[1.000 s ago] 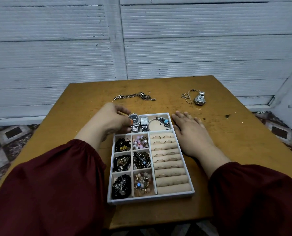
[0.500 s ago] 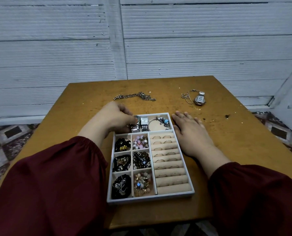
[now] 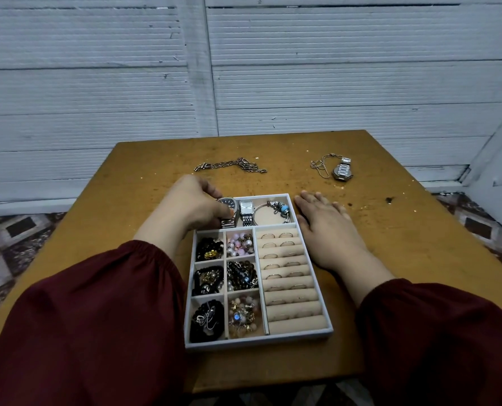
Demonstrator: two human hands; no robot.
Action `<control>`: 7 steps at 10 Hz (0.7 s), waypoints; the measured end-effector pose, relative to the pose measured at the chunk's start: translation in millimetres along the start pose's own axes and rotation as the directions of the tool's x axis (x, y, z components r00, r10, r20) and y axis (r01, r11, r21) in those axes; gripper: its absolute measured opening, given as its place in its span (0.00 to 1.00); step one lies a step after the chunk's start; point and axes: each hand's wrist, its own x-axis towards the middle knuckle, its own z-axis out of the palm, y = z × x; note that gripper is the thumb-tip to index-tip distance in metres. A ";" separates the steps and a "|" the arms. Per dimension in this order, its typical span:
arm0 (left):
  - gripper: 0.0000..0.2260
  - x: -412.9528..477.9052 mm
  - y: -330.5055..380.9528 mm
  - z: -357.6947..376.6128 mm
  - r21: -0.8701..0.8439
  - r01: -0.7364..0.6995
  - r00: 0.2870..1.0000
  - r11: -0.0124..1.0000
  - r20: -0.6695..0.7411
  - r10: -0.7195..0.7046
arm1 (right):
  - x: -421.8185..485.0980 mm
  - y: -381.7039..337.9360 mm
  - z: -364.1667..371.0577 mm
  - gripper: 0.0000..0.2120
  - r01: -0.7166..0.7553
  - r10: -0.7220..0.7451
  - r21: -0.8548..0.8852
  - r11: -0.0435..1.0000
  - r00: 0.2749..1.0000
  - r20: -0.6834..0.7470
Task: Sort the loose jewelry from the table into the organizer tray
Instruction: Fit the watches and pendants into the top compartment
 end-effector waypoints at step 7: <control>0.12 8.4 -1.8 -5.7 -0.093 -0.094 0.996 0.991 0.004 0.094 | -0.2 -0.1 -0.3 0.23 -0.006 0.006 -0.002 1.000 1.000 0.009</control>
